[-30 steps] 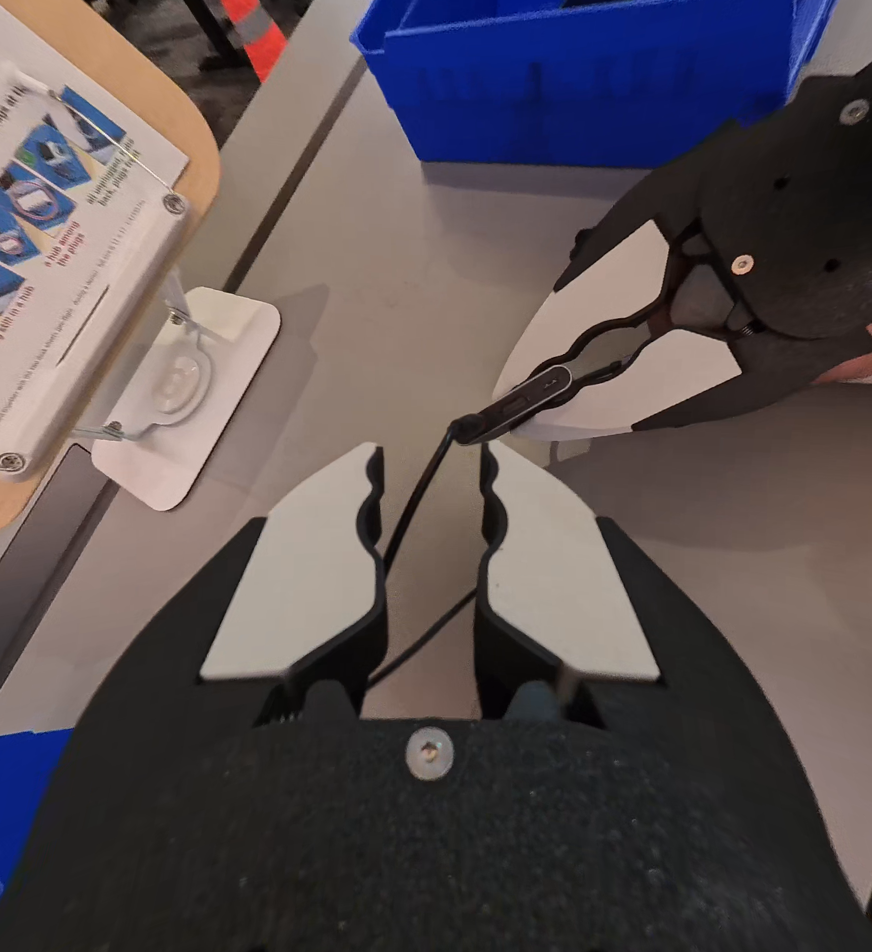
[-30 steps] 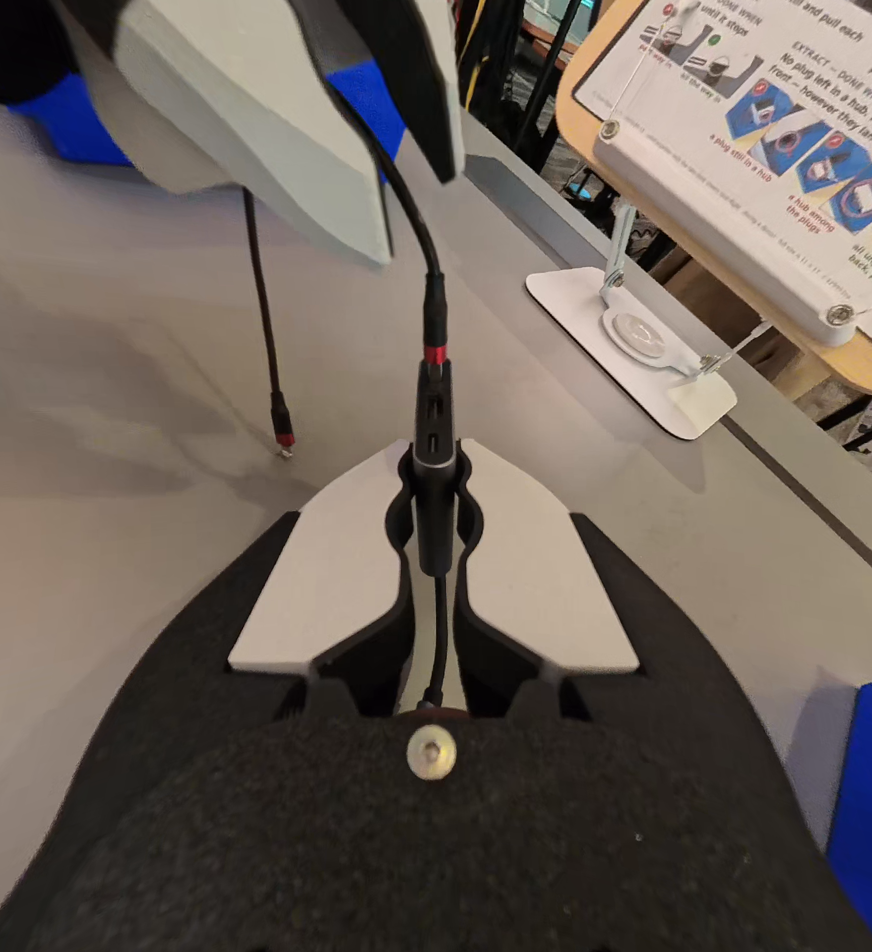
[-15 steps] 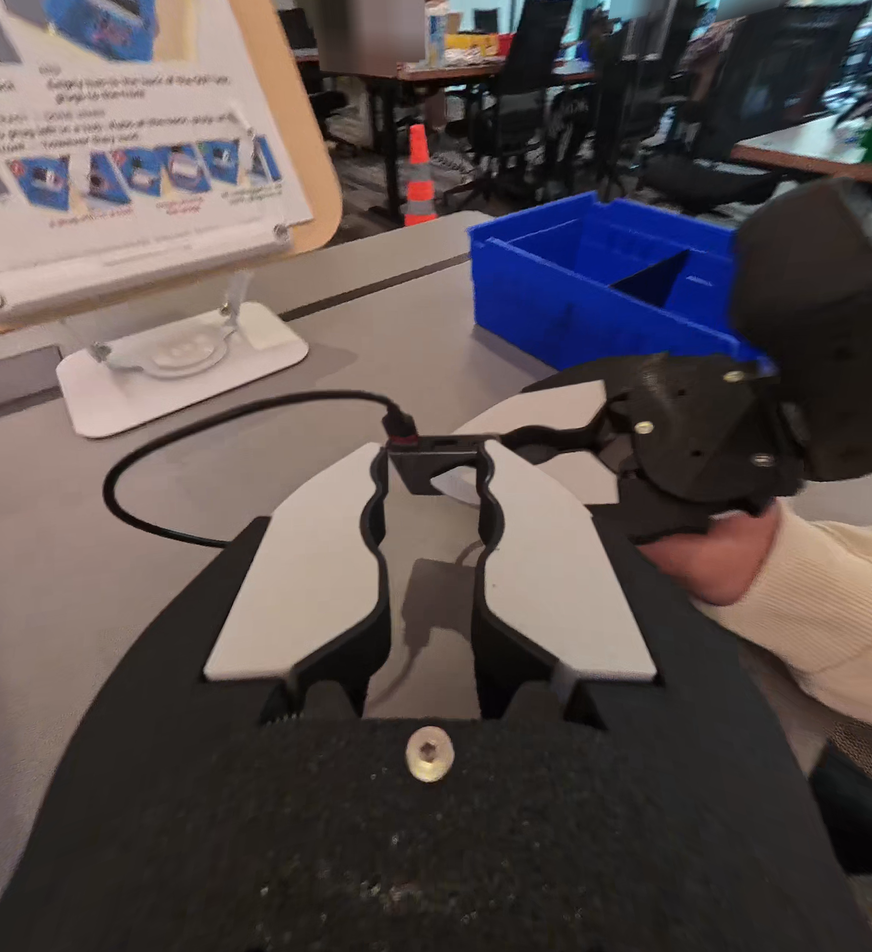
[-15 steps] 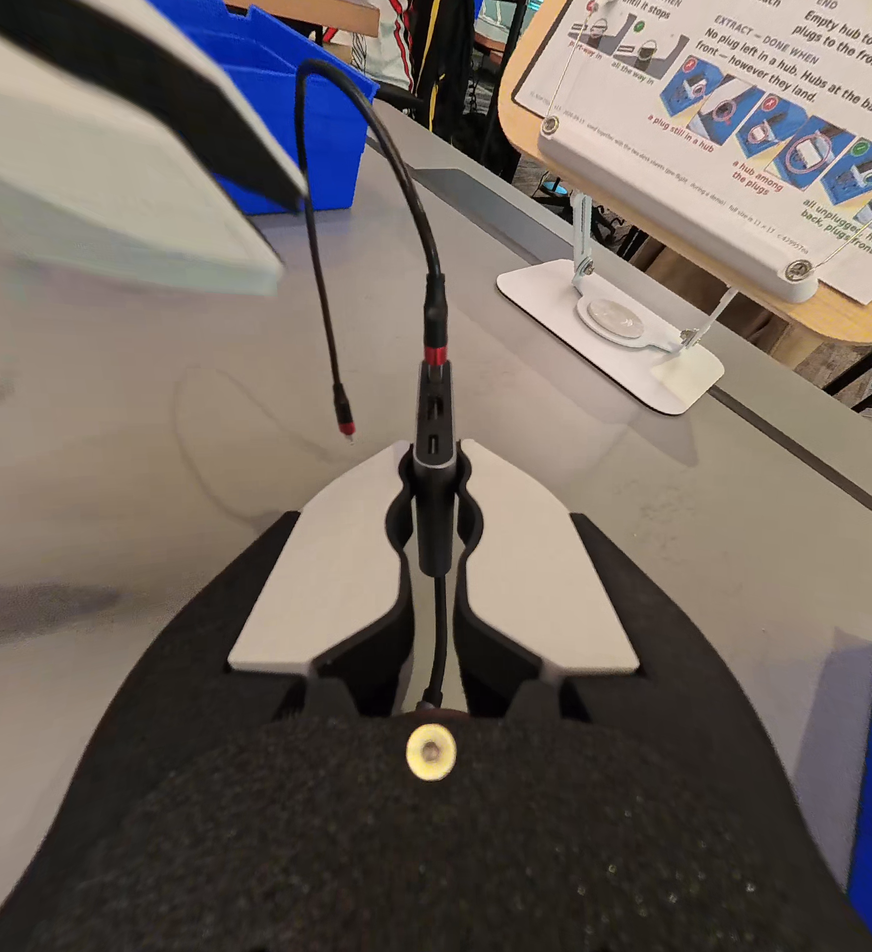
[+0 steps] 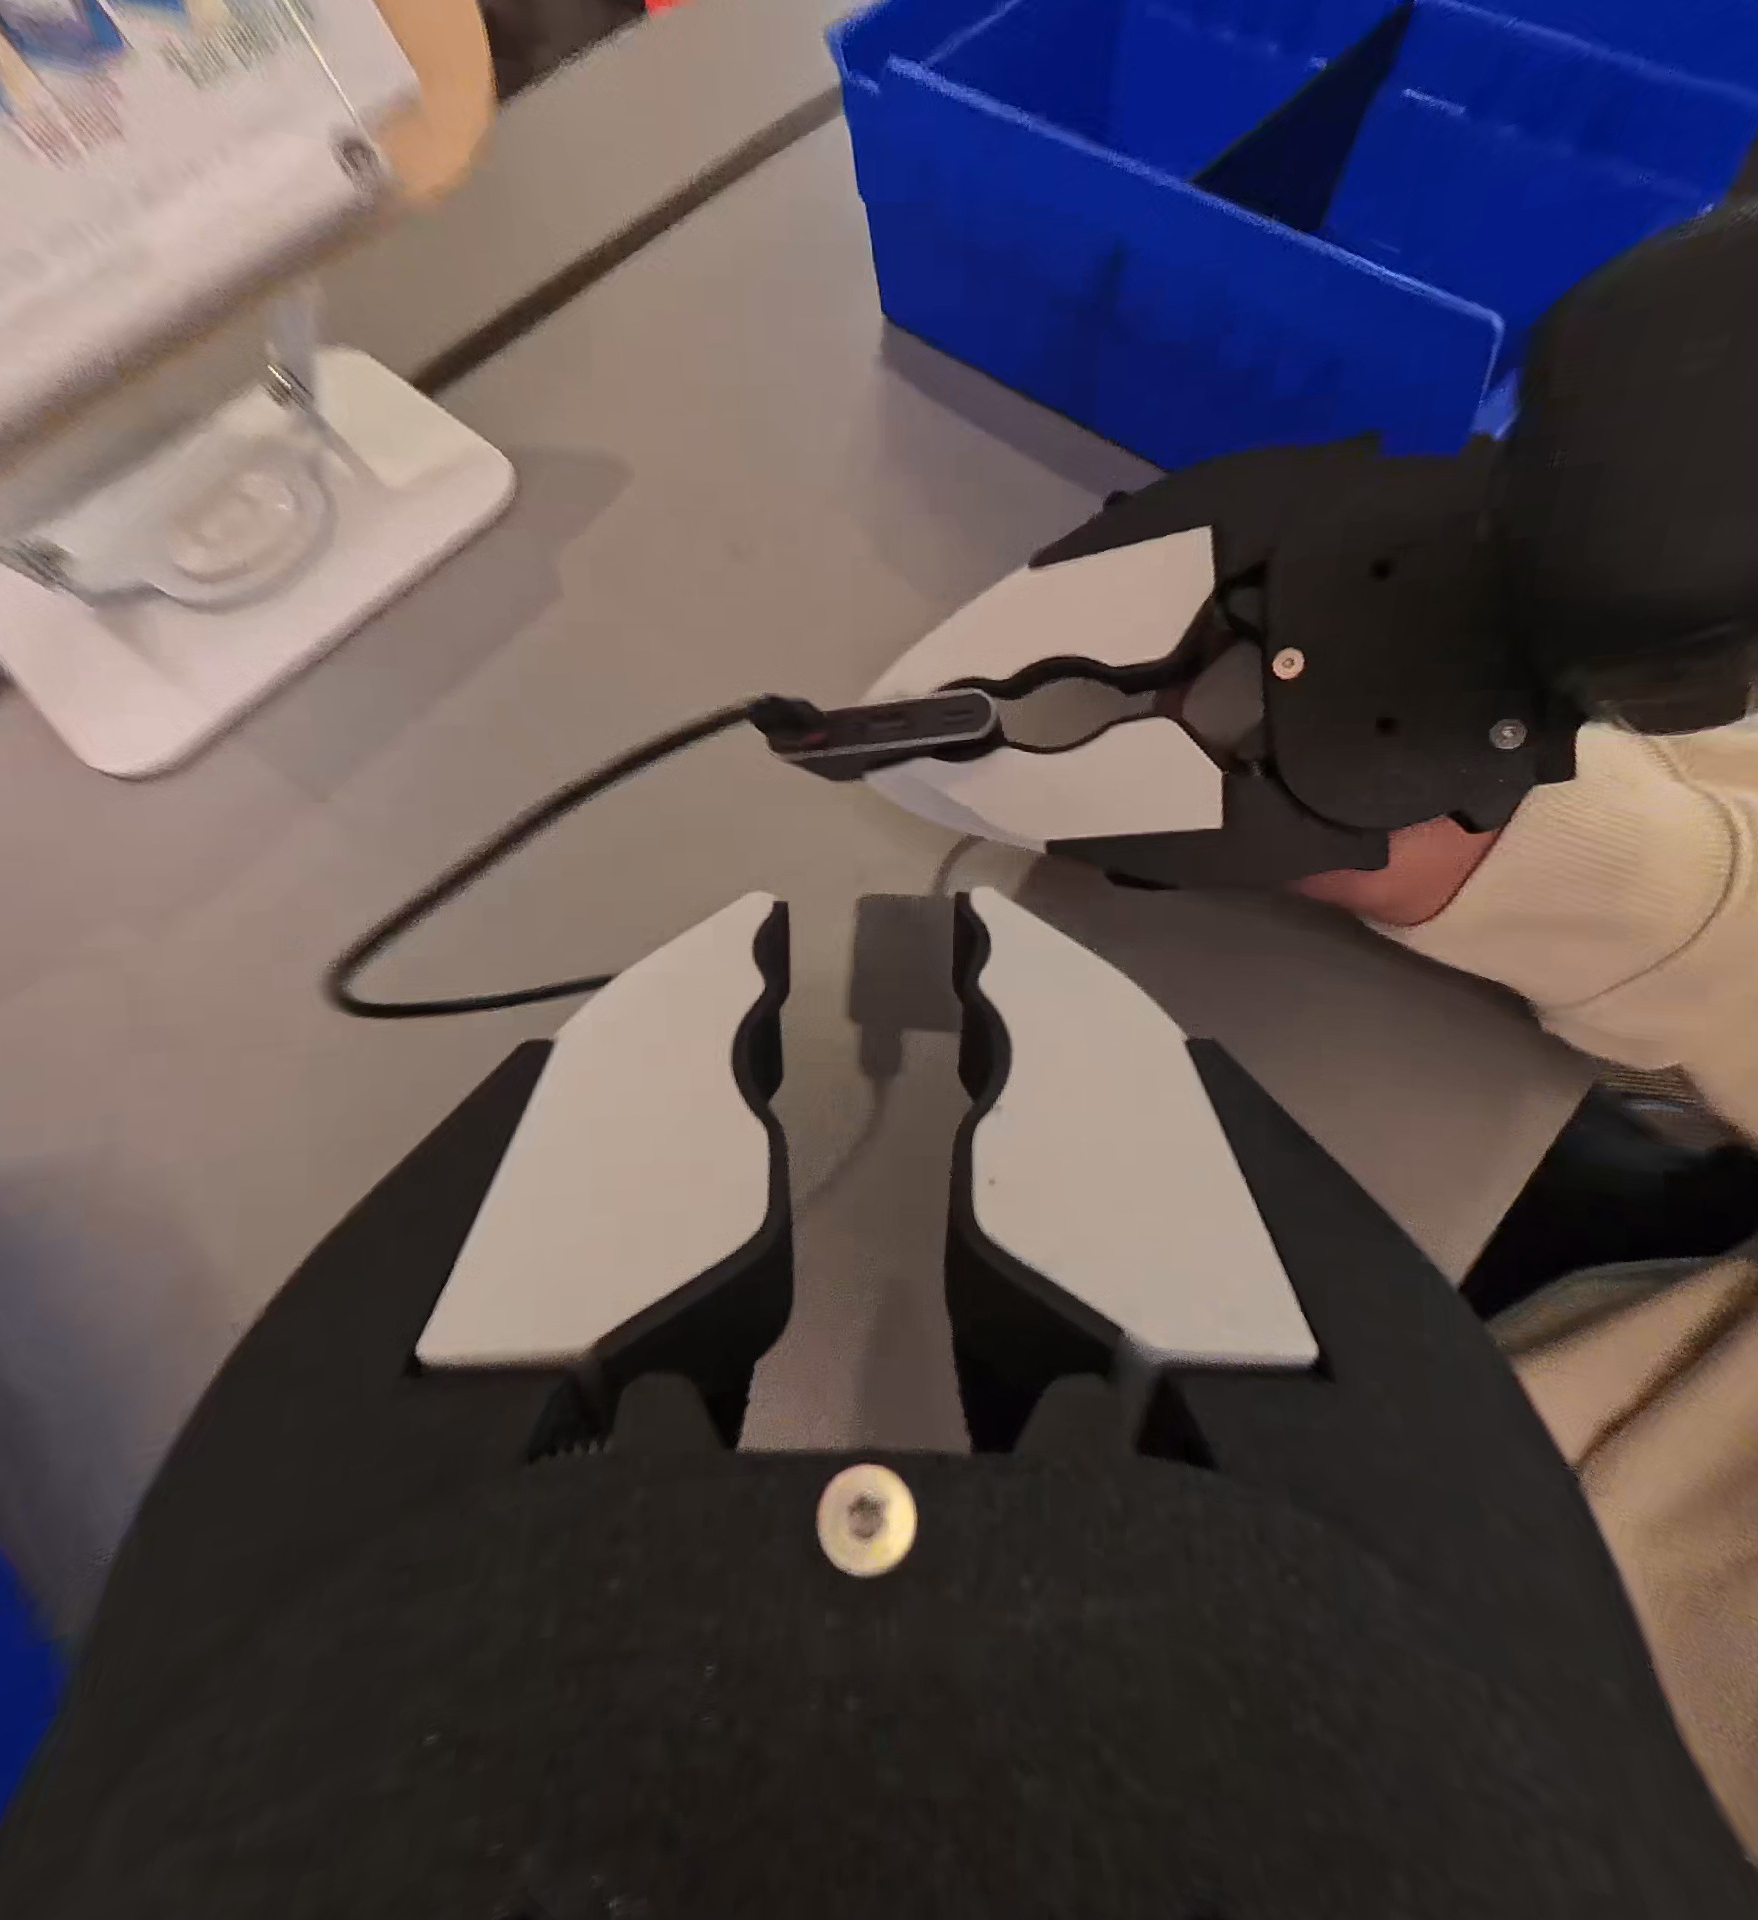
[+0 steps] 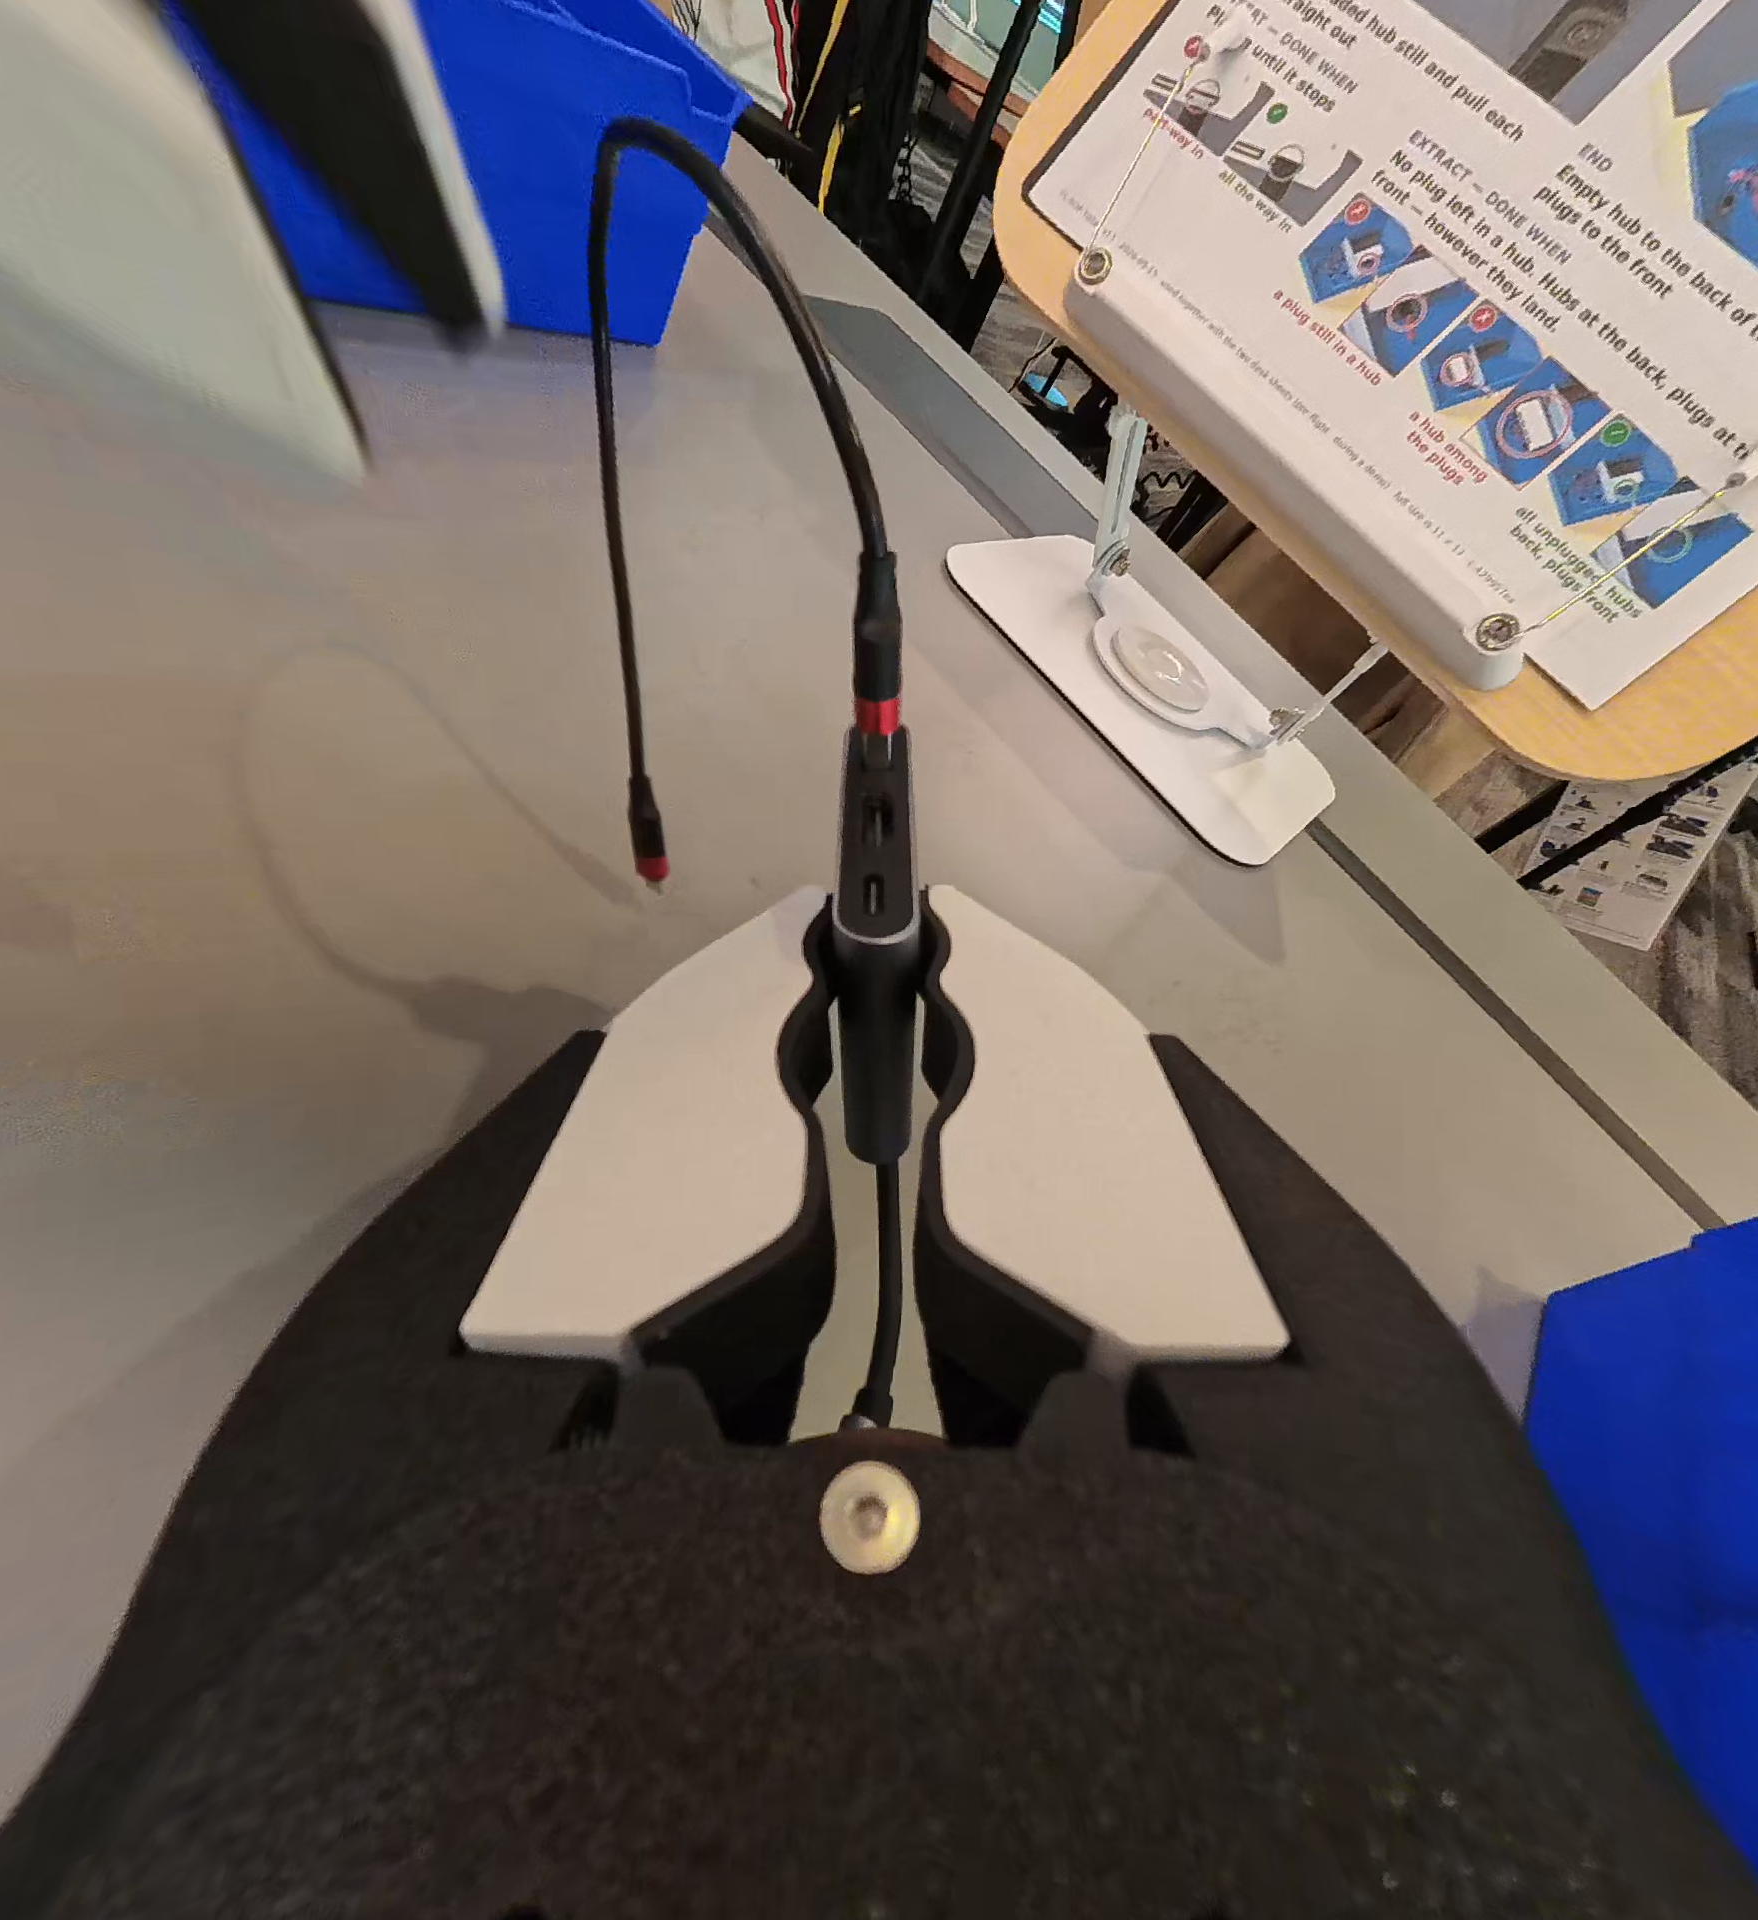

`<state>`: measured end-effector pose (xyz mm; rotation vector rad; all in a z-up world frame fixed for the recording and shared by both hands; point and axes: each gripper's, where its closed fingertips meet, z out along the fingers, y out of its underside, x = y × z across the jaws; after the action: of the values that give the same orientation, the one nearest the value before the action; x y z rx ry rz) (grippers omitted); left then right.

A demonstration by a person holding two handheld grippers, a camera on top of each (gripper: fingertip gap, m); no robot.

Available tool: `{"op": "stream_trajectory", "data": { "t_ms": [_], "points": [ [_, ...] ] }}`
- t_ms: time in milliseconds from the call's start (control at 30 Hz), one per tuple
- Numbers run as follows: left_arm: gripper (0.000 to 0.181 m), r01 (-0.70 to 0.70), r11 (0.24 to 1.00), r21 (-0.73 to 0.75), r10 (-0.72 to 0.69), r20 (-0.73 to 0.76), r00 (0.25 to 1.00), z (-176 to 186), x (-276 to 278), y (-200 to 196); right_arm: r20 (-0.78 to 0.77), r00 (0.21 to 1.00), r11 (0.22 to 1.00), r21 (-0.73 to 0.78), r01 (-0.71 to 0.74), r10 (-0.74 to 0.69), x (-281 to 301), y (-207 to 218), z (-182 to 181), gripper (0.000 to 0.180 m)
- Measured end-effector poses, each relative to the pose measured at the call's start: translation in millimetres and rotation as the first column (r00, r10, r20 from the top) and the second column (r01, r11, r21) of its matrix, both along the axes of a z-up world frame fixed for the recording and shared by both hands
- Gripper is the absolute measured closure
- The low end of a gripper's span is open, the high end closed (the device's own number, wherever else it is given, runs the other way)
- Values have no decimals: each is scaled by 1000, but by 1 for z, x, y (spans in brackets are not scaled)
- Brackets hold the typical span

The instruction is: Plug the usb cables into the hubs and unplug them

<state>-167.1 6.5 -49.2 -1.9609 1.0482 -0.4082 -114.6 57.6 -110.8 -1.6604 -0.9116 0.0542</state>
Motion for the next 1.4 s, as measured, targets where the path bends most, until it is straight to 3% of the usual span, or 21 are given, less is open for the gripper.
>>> {"op": "stream_trajectory", "data": {
  "t_ms": [100,200,433,500,633,833,1133,1400],
  "points": [
    [148,54,997,62,-48,-102,994,21,-6,8,-10,1000,1000,17,-19,20,-2,-2,4,168],
    [146,139,990,24,-131,-202,971,12,1,26,-3,999,999,27,-38,38,-5,-4,4,168],
    [156,211,964,-160,-238,-180,954,-10,11,41,28,999,998,49,-40,39,-5,-6,4,167],
    [171,228,955,-188,-260,-168,951,-15,15,39,42,999,998,52,-32,30,-4,-6,3,167],
    [179,228,949,-219,-269,-179,946,-18,17,37,47,999,999,49,-23,21,-1,-5,2,168],
    [179,202,949,-243,-258,-225,940,-27,11,44,111,994,993,111,-34,22,-5,-10,6,168],
    [179,288,914,-287,-330,-110,937,-17,11,25,116,993,983,183,-34,13,-7,-6,7,168],
    [179,320,898,-302,-367,-116,923,-17,17,14,103,993,989,135,-65,52,-16,-8,1,167]
  ]
}}
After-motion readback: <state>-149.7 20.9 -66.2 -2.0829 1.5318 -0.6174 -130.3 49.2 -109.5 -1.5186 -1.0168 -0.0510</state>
